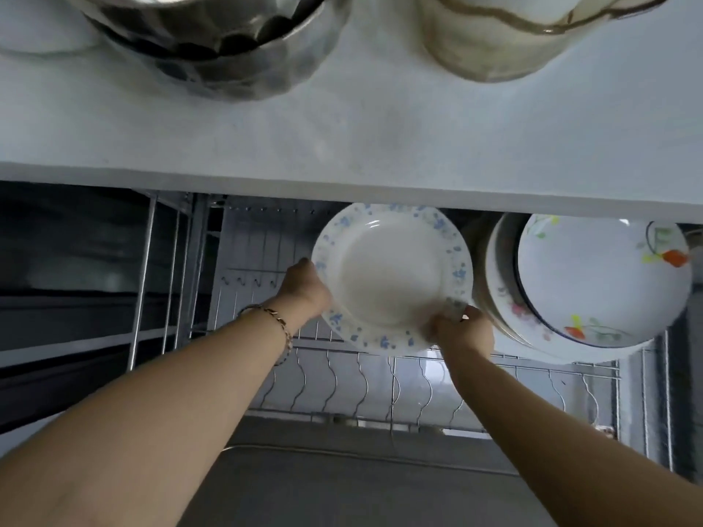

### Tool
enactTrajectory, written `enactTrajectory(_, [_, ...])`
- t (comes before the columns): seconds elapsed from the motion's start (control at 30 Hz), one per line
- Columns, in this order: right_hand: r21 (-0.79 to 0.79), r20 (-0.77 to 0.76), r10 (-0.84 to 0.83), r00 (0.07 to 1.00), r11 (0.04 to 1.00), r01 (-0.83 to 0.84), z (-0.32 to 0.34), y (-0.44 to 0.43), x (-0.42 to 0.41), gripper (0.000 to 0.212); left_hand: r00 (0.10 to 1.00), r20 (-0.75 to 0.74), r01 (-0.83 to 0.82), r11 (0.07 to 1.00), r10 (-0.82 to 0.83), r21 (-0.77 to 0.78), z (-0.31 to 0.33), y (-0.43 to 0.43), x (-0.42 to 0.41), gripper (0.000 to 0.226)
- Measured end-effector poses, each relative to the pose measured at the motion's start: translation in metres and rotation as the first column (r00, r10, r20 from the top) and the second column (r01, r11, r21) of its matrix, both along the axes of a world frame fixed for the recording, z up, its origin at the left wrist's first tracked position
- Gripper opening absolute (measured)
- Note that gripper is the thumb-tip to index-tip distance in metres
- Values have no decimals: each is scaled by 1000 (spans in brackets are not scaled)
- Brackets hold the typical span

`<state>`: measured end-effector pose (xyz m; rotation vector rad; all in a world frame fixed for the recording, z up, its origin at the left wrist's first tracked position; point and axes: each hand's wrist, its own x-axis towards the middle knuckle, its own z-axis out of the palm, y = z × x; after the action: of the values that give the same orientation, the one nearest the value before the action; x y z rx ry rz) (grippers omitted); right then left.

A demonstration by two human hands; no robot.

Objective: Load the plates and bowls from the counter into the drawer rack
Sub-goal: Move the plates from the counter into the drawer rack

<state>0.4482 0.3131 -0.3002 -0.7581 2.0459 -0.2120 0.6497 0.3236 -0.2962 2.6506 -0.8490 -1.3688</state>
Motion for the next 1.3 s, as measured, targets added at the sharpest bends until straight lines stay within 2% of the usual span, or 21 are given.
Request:
enactTrajectory(0.13, [13, -107, -40, 993, 999, 42, -7, 2, 7, 31, 996, 48, 77, 995, -80, 59, -5, -3, -6, 50])
enactTrajectory(0.2, [35, -93, -46, 995, 998, 49, -7, 4, 5, 35, 996, 31, 78, 993, -80, 85, -6, -3, -8, 55])
enactTrajectory(0.27, [61, 24, -68, 997, 996, 66, -9, 3, 4, 43, 999, -44, -4, 998, 7, 62, -6, -7, -4, 63])
enactTrajectory(0.33, [110, 228, -209, 951, 976, 188, -12, -1, 5, 55, 963, -202, -188, 982, 181, -19, -10, -14, 4, 65])
enactTrajectory(0.4, [123, 331, -286, 899, 958, 260, -18, -5, 5, 52, 885, -342, -352, 935, 315, -49, -15, -19, 9, 56])
enactTrajectory(0.47, [77, 343, -249, 906, 969, 236, -23, -6, 4, 39, 849, -385, -416, 907, 363, -61, -22, -21, 8, 41])
enactTrajectory(0.57, [15, 313, -232, 921, 971, 239, -29, -5, 0, 30, 848, -359, -456, 881, 389, -124, -29, -16, -1, 33])
enactTrajectory(0.73, [9, 229, -202, 952, 979, 205, -35, -5, 0, 38, 839, -328, -498, 855, 433, -144, -33, -9, -7, 33])
enactTrajectory(0.9, [-10, 219, -167, 961, 985, 173, -31, -3, 1, 51, 881, -267, -428, 899, 392, -95, -32, -7, -5, 29])
enactTrajectory(1.0, [1, 151, -128, 980, 992, 130, -24, -4, -2, 59, 941, -188, -297, 954, 283, -50, -23, -6, -4, 36])
enactTrajectory(1.07, [91, 121, -121, 985, 990, 110, -14, -4, -8, 65, 978, -101, -182, 983, 181, -9, -9, -5, -7, 41])
enactTrajectory(1.1, [168, 152, -104, 983, 983, 78, -6, -3, -13, 58, 991, -58, -121, 993, 120, 0, 0, -2, -10, 43])
enactTrajectory(1.2, [394, 292, -98, 951, 919, -26, 34, 4, -33, 11, 993, 51, 105, 993, -102, -60, 35, 8, -19, 39])
enactTrajectory(1.23, [429, 319, -102, 942, 902, -47, 48, 5, -39, 12, 987, 55, 157, 982, -152, -102, 47, 10, -24, 33])
enactTrajectory(1.3, [421, 329, -35, 944, 900, -113, 82, 6, -55, 18, 980, -39, 185, 963, -196, -194, 77, 8, -42, 23])
